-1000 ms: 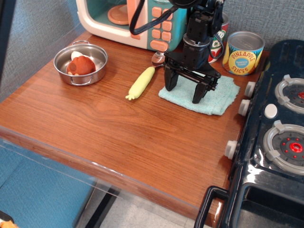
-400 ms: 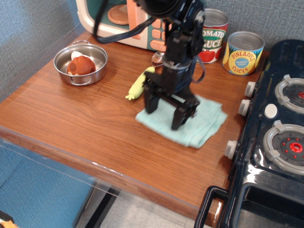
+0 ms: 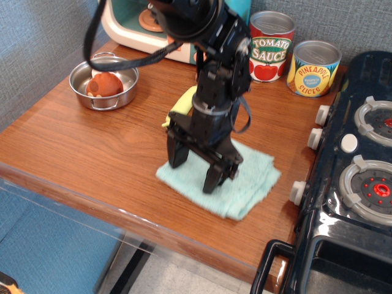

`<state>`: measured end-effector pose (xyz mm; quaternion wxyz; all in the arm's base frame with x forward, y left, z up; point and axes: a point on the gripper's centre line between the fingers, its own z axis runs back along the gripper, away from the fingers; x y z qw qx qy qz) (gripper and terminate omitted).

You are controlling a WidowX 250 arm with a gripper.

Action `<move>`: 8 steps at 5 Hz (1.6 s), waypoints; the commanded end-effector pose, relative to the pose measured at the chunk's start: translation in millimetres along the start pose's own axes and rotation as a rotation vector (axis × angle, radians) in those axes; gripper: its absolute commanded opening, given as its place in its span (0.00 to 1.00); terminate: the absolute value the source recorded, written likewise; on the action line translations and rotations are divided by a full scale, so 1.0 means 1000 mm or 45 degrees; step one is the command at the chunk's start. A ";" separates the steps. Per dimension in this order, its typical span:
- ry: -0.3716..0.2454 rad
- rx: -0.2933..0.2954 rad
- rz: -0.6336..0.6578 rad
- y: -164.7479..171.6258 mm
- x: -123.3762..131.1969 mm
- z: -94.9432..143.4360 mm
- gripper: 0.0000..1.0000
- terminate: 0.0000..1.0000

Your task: Move the blue cloth to the lower right corner of the table.

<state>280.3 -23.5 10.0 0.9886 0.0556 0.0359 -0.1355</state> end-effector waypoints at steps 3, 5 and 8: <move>-0.165 -0.073 0.029 0.004 0.003 0.042 1.00 0.00; -0.319 -0.103 0.050 0.008 0.006 0.094 1.00 0.00; -0.334 -0.014 0.061 0.010 0.007 0.094 1.00 1.00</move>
